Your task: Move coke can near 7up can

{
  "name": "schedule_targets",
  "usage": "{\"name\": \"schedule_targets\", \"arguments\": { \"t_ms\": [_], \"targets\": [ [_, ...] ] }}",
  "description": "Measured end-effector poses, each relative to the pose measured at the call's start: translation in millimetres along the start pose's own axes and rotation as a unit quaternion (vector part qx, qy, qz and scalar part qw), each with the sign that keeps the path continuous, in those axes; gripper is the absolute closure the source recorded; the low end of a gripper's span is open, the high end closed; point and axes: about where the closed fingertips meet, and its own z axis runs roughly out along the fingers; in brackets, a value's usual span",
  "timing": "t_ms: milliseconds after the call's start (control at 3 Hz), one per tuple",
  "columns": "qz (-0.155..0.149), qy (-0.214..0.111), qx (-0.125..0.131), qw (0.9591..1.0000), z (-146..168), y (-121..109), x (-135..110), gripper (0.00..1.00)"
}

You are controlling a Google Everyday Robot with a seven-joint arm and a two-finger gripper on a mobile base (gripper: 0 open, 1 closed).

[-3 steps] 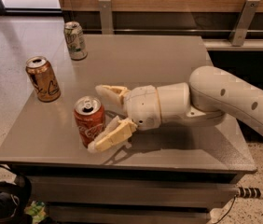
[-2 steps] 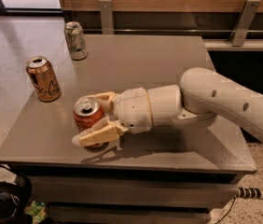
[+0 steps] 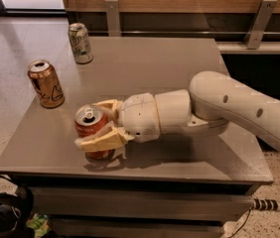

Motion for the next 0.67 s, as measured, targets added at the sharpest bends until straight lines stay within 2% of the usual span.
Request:
{"name": "schedule_targets", "arguments": {
  "t_ms": [333, 667],
  "targets": [
    [-0.001, 0.000, -0.002, 1.0000, 1.7, 1.1, -1.2, 1.00],
    [-0.001, 0.000, -0.002, 1.0000, 1.9, 1.2, -1.3, 1.00]
  ]
}}
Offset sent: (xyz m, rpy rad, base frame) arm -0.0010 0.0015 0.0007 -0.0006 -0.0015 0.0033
